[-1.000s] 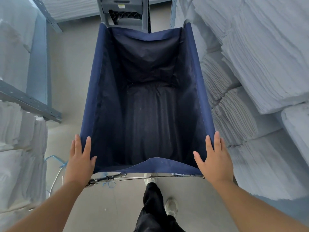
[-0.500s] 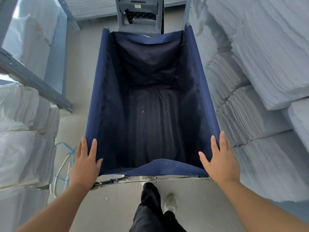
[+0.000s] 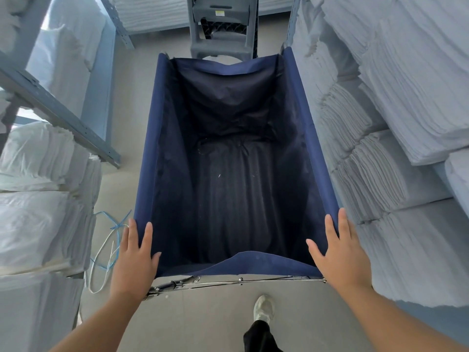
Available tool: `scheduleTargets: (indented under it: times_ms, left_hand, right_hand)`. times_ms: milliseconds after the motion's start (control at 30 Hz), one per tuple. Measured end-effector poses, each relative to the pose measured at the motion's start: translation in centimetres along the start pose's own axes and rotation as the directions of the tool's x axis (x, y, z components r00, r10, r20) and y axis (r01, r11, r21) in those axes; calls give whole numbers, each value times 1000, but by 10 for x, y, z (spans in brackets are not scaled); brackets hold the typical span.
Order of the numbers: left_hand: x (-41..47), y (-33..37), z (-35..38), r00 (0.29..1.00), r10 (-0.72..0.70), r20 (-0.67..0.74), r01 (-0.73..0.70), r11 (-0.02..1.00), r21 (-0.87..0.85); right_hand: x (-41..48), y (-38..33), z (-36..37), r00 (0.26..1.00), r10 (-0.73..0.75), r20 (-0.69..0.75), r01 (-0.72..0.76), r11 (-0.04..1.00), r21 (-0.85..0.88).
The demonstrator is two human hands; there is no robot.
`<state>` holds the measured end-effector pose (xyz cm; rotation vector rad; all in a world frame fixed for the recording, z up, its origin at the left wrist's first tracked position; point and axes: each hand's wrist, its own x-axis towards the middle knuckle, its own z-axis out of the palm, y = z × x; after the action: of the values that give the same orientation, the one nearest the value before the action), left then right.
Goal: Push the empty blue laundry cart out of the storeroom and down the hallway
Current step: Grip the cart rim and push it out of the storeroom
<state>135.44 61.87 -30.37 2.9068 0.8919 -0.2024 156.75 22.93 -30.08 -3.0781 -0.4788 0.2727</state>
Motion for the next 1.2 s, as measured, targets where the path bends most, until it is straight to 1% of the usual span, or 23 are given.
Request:
scheduleTargets:
  times_ms: [200,500,833,1200]
  left_hand:
    - [-27,-8,3,1000,6,1,-6,1000,10]
    - [-67,-23,11,999,10,-42,-9,1000,20]
    - [-113,-34,18,998,15,-64,-15,1000,12]
    - [-166,-47,26,998,12,-54,-12,1000,-2]
  right_hand:
    - [-25,0,7,1000,-6,-9,6,1000,14]
    - [-63,-1,14,999,-20,-33,20,1000,-1]
    - [-106,1,22,1000,-20,-20,20,1000,-6]
    - [-155,4,29,999,-32,-8,32,999,-5]
